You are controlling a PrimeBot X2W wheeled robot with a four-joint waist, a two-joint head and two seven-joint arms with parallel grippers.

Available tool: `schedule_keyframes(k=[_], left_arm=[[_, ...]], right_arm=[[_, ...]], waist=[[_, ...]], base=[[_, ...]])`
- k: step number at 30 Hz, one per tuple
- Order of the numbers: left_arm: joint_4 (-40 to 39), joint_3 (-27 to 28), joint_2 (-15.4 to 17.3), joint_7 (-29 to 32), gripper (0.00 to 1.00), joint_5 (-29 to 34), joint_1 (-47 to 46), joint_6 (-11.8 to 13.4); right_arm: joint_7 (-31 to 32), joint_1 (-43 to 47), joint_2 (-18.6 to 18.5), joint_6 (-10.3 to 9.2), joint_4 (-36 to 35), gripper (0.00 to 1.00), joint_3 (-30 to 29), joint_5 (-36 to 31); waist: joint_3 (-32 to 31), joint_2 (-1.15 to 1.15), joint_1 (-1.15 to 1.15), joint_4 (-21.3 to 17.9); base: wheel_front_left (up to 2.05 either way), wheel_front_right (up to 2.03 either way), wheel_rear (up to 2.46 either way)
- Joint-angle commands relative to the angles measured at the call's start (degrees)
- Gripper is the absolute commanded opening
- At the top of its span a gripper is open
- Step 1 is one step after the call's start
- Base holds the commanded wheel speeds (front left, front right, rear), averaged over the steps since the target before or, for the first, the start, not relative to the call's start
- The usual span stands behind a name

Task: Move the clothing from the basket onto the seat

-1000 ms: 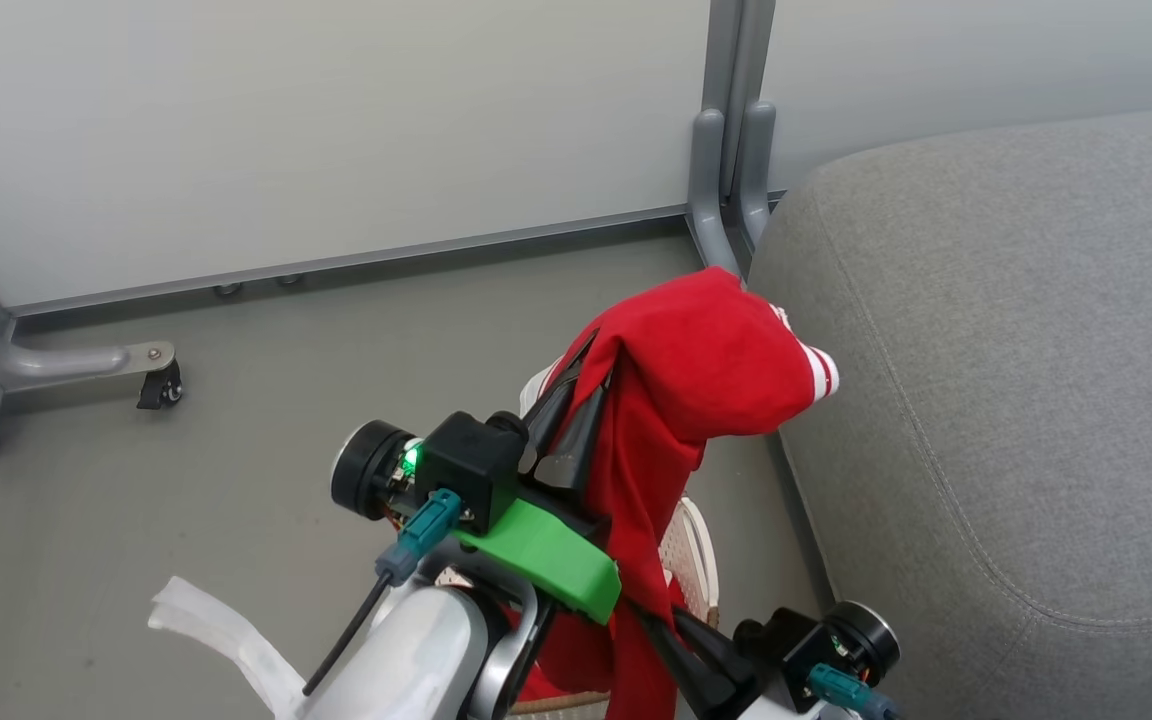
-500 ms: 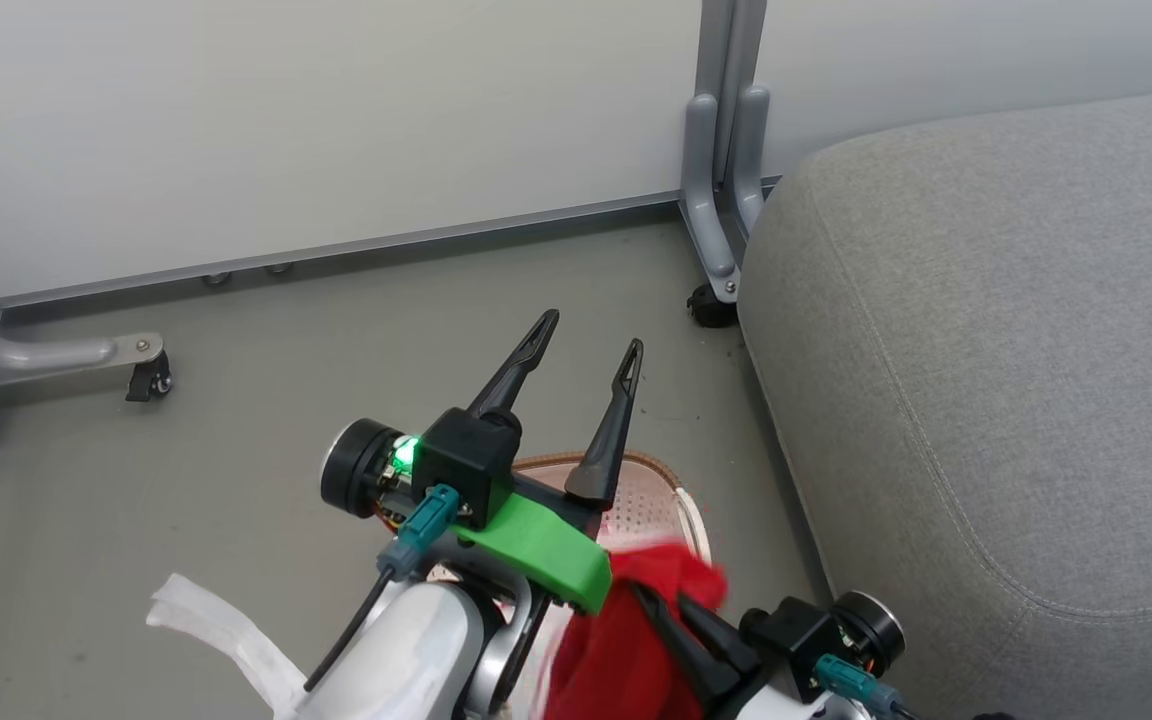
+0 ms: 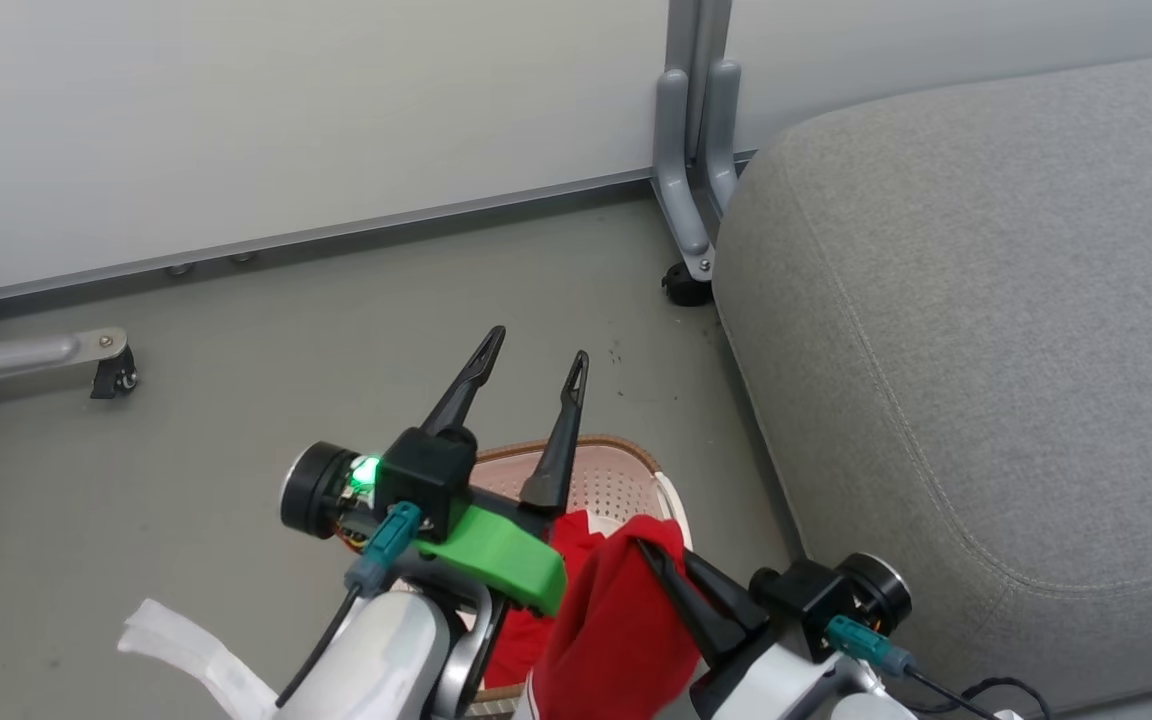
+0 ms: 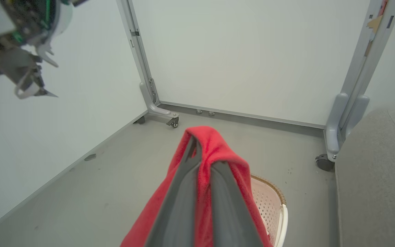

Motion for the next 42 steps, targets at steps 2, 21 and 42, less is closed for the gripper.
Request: schedule_keyframes(k=[2, 21, 42], left_arm=[[1.47, 0.69, 0.51, -1.92, 1.00, -0.62, 0.97, 0.01], [1.25, 3.11, 6.30, -7.59, 1.00, 3.79, 2.64, -4.64], [-9.21, 5.06, 10.43, -7.60, 1.00, 11.69, 13.07, -10.65]], right_arm=[[-0.19, -1.22, -0.11, 0.00, -0.98, 0.00, -1.14, -0.91], [-0.19, -1.49, 0.95, -0.01, -15.72, 0.00, -10.59, -6.69], [-0.18, -0.31, 3.88, -0.01, -30.31, 0.00, -26.51, -13.32]], waist=[[1.07, 0.00, 0.00, -1.71], [11.63, 0.00, 0.00, -16.66], [22.94, 0.00, 0.00, -22.80]], base=[[0.00, 0.00, 0.00], [0.00, 0.00, 0.00], [0.00, 0.00, 0.00]])
